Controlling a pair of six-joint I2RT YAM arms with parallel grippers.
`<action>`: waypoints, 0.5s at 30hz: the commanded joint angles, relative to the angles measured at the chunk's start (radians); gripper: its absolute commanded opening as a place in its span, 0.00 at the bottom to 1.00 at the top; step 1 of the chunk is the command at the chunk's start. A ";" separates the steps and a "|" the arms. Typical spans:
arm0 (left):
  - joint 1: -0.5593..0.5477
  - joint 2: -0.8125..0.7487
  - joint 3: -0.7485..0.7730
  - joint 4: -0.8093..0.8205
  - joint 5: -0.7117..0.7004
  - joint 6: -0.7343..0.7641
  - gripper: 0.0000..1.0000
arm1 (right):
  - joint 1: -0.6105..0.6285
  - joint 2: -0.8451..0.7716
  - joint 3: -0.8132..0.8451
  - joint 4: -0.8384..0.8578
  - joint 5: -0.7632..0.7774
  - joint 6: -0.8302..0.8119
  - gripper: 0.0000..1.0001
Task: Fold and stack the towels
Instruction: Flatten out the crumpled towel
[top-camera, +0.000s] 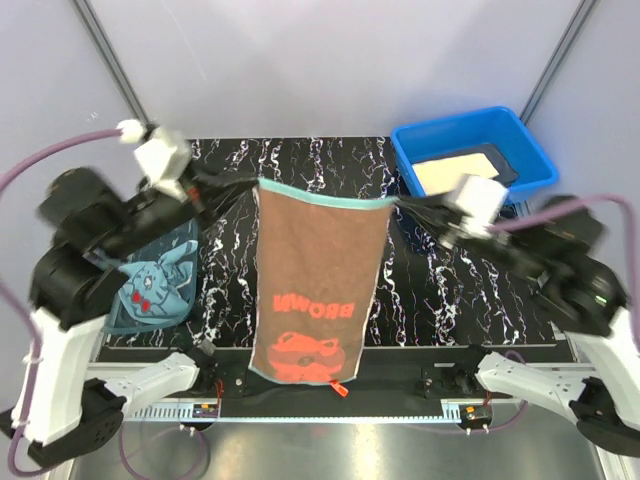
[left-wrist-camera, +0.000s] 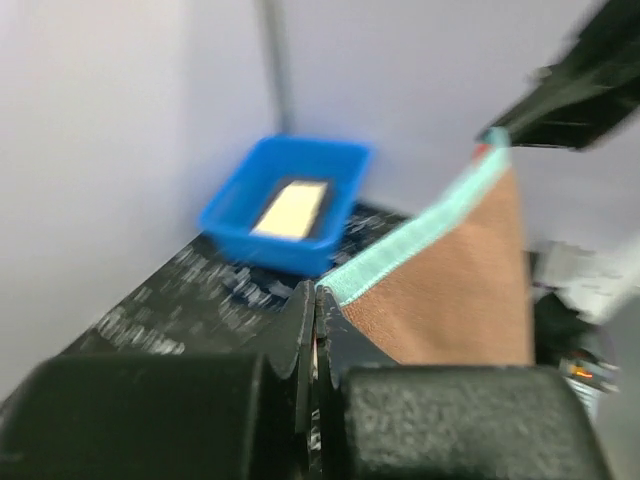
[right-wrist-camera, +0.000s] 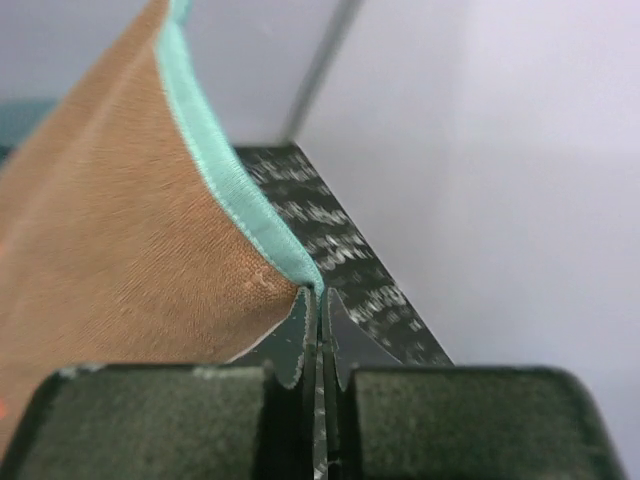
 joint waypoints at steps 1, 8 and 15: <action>0.016 0.125 -0.043 -0.042 -0.308 0.078 0.00 | -0.014 0.158 -0.059 0.070 0.282 -0.167 0.00; 0.195 0.390 -0.140 0.110 -0.325 0.070 0.00 | -0.333 0.488 -0.035 0.216 -0.001 -0.189 0.00; 0.310 0.773 0.035 0.191 -0.253 0.180 0.00 | -0.473 0.973 0.316 0.181 -0.098 -0.243 0.00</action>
